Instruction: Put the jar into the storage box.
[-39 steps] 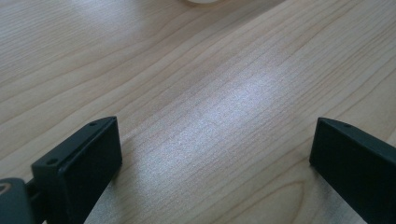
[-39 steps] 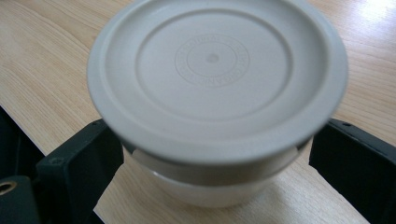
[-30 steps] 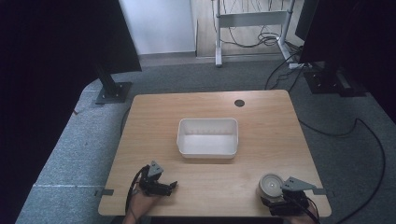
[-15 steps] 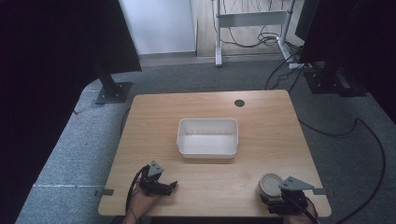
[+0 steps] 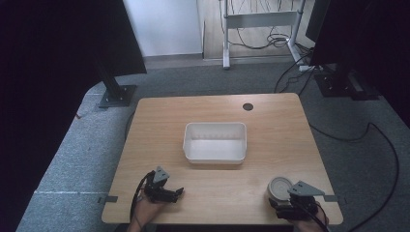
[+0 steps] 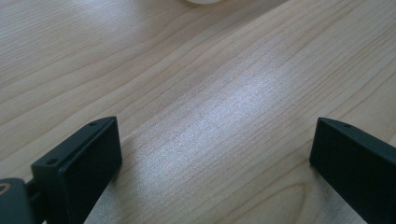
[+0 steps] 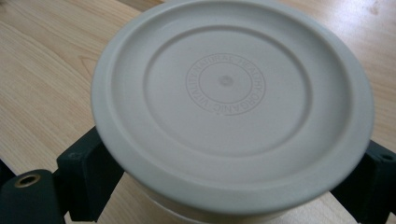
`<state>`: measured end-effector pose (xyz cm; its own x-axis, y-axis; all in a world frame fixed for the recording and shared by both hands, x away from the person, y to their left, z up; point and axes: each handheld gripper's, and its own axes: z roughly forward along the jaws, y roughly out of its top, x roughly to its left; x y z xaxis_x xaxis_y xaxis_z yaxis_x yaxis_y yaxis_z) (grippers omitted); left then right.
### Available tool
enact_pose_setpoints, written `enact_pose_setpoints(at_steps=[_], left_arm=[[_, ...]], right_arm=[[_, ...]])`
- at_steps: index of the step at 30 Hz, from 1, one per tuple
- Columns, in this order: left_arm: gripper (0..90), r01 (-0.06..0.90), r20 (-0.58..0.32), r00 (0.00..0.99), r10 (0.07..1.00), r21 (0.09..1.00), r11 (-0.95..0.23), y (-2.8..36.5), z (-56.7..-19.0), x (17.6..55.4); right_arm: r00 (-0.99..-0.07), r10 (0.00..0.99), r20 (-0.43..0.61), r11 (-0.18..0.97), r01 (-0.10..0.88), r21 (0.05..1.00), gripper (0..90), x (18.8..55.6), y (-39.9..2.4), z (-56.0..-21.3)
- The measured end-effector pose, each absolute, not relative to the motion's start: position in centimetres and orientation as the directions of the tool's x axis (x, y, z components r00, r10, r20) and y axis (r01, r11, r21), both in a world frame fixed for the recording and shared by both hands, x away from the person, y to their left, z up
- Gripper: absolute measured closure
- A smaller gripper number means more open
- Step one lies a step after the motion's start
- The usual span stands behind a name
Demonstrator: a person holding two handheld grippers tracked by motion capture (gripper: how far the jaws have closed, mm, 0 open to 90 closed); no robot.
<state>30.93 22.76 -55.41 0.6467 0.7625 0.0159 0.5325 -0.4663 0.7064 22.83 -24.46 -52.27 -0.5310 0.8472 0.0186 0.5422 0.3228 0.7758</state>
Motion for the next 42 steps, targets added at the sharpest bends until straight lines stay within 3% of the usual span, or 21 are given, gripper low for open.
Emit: enact_pose_setpoints(at_steps=[42], left_arm=[[1.8,0.533,0.016,0.647,0.762,0.706,-0.467,22.8,-55.4,30.9]], right_arm=[[-0.579,0.815,-0.023,0.353,0.466,0.811,9.2,26.9,-19.9,-49.7]])
